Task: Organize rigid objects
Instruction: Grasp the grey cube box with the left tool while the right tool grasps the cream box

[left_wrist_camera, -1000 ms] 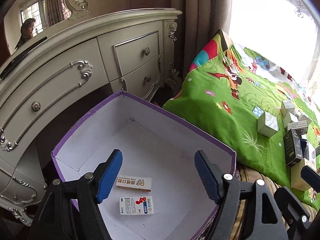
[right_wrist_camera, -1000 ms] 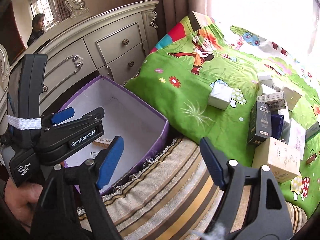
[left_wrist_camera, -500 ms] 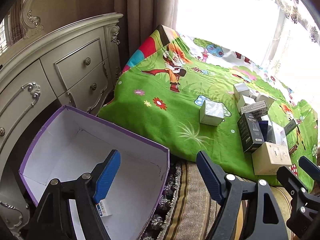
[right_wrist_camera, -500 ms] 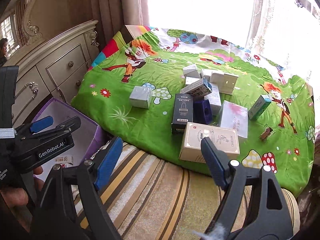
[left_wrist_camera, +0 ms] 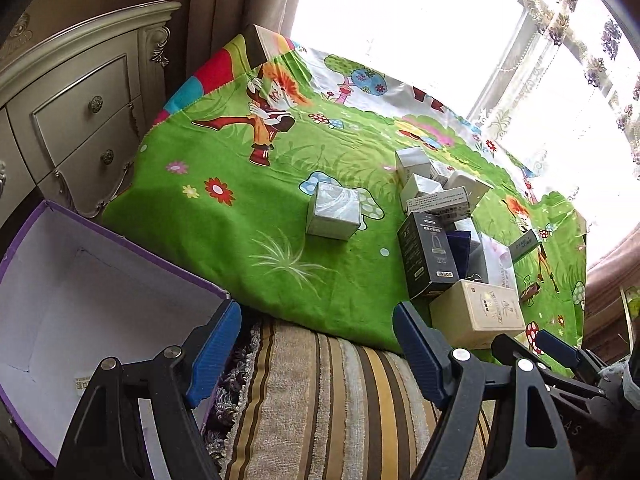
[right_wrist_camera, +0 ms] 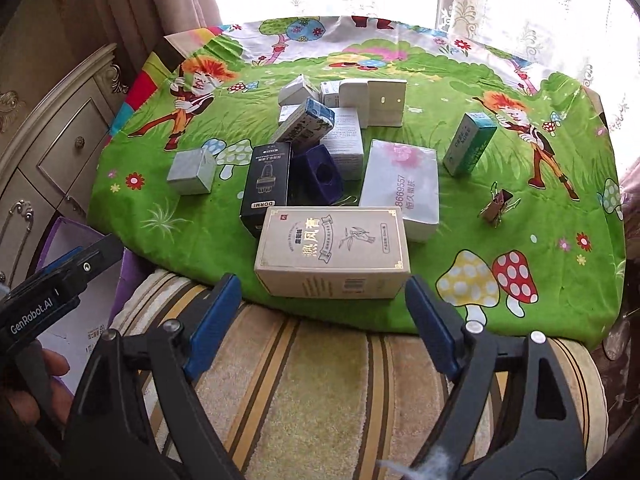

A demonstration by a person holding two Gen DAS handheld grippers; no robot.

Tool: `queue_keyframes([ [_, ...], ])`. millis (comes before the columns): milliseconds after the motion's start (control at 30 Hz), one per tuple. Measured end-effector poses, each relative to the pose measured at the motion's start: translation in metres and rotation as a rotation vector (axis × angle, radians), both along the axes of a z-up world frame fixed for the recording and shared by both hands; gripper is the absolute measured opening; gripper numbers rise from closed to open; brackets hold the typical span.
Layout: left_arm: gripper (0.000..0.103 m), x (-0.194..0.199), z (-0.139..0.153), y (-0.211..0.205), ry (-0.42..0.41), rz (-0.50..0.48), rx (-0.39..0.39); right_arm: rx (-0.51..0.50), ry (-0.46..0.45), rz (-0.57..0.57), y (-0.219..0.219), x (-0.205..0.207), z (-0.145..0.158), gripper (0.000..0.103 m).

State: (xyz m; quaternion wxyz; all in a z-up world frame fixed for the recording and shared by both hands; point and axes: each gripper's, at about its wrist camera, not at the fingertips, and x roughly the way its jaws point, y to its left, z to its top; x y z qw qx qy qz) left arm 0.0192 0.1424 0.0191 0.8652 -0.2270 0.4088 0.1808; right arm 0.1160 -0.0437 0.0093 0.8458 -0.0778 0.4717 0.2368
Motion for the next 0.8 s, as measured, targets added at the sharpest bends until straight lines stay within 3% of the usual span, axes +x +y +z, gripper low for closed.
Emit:
queue_keyframes([
  [167, 0.083, 0.015, -0.003, -0.001, 0.001, -0.016, -0.006, -0.005, -0.002, 0.014, 0.007, 0.004, -0.001, 0.093],
  [433, 0.085, 0.047, -0.008, 0.000, 0.018, -0.054, 0.019, -0.033, 0.026, -0.007, 0.012, 0.017, -0.012, 0.094],
  [800, 0.085, 0.093, -0.020, 0.015, 0.096, -0.061, 0.066, -0.027, 0.049, -0.020, 0.013, 0.031, -0.022, 0.097],
])
